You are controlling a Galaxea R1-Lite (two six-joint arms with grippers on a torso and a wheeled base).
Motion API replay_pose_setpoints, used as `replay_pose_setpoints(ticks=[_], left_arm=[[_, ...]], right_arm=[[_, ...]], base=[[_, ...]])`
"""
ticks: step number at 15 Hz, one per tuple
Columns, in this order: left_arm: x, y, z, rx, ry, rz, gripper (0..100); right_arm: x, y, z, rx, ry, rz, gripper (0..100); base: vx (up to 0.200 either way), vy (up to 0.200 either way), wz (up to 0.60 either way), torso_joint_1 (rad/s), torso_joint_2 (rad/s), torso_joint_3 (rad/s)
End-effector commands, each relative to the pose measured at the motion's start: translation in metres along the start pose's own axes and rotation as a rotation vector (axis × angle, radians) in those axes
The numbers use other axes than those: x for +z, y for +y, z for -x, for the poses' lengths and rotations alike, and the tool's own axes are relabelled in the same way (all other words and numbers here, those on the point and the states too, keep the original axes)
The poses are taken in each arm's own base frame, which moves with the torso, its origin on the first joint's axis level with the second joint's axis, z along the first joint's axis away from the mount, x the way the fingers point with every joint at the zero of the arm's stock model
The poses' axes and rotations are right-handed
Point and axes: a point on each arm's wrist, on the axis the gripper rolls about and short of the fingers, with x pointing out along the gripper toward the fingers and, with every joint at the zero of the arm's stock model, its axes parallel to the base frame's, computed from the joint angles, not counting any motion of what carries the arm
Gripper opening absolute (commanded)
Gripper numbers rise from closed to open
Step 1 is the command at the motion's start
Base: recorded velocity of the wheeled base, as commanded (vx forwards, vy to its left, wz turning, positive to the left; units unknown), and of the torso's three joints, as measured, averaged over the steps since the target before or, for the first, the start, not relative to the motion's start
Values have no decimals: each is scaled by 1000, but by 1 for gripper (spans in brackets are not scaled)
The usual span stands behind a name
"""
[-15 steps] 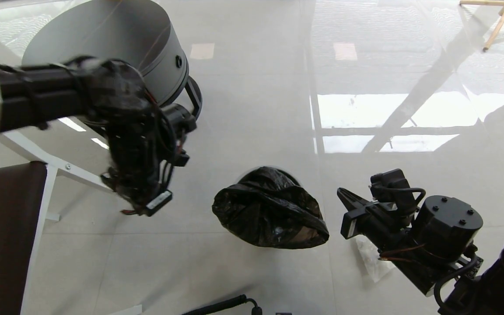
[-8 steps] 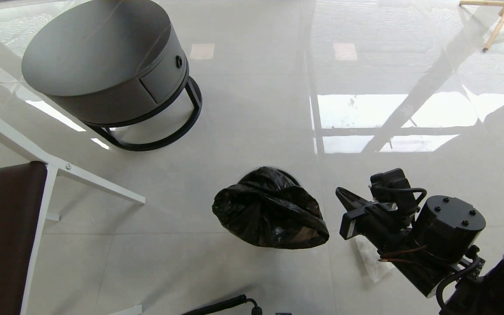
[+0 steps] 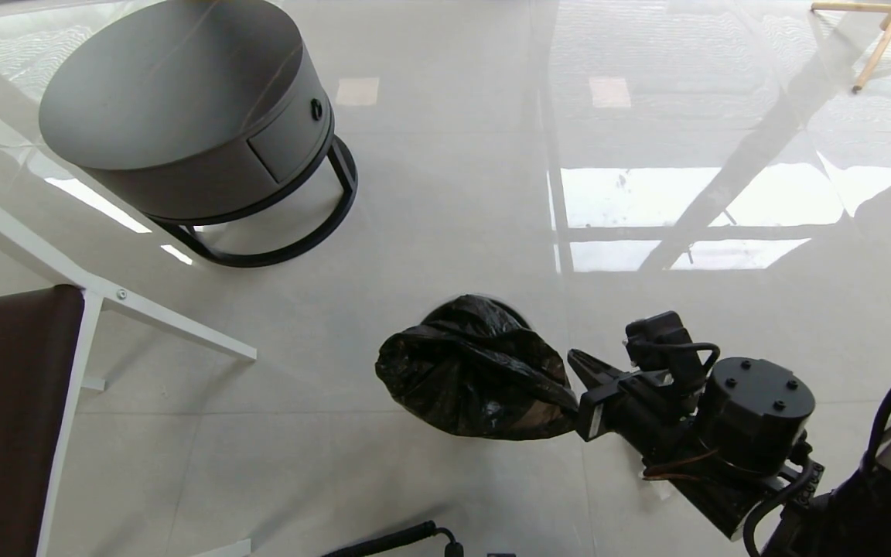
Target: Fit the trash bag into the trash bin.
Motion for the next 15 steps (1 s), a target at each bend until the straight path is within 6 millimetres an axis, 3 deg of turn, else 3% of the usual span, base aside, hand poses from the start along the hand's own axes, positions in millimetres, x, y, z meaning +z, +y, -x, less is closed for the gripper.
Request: replay_pose_setpoints(ticks=[1, 5, 6, 7, 9, 15], left_arm=[[-48, -8, -12, -94, 23, 55, 0], [-62, -11, -13, -121, 76, 66, 0], [-65, -11, -12, -125, 84, 65, 0], [-67, -11, -13, -125, 92, 68, 0], [-72, -11, -13, -124, 106, 61, 0], [-84, -12, -13, -126, 140, 48, 0]], right_arm=[[-15, 11, -6, 27, 63, -2, 100], [-33, 15, -37, 65, 70, 95, 100], [-34, 10, -48, 115, 49, 208, 100], [-28, 13, -54, 122, 41, 216, 100], [-17, 16, -55, 130, 94, 235, 100], [-34, 5, -88, 63, 121, 505, 100]], base=[[0, 0, 0, 0, 0, 0], [0, 0, 0, 0, 0, 0], [0, 0, 0, 0, 0, 0], [0, 0, 0, 0, 0, 0], [0, 0, 0, 0, 0, 0], [0, 0, 0, 0, 0, 0]])
